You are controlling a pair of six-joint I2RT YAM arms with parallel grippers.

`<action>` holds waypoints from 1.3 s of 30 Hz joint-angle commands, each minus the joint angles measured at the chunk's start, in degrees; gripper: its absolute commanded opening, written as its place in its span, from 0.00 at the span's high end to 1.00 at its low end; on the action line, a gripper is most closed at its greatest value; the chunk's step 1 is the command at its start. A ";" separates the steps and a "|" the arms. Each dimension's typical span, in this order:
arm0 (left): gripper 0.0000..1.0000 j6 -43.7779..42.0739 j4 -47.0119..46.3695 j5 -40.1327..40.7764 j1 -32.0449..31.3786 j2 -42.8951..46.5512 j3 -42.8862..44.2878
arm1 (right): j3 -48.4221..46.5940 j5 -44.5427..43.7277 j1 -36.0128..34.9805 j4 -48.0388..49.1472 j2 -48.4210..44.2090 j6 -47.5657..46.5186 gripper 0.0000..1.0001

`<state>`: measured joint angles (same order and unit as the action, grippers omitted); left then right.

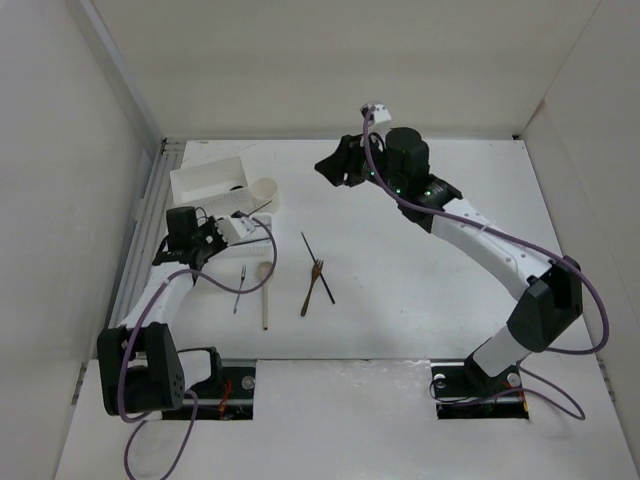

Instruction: Sort the eating utensils into containers

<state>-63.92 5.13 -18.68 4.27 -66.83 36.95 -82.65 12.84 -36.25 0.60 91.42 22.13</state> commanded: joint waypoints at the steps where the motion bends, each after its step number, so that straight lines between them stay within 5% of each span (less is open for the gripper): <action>1: 1.00 -10.51 -9.24 2.68 0.39 -1.29 -1.26 | 0.56 -2.12 0.92 2.48 -3.61 -1.65 0.47; 11: 1.00 -25.01 -18.75 5.23 1.00 -8.66 -2.50 | 2.31 -3.70 1.97 1.42 -4.67 -2.18 0.47; 29: 1.00 -32.32 -18.75 5.75 4.25 -15.97 0.49 | -2.24 -1.60 3.64 0.28 0.07 -3.23 0.46; 34: 0.71 -29.51 -21.64 6.28 4.25 -16.49 0.49 | -6.73 -1.59 3.64 -5.51 4.90 -3.84 0.40; 39: 0.64 -25.11 -21.92 6.28 4.25 -16.49 1.28 | -7.79 -2.12 1.71 -8.25 6.14 -5.08 0.39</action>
<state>-91.74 -15.31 -11.97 8.36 -83.53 35.81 -87.44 10.52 -33.26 -5.93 97.54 18.61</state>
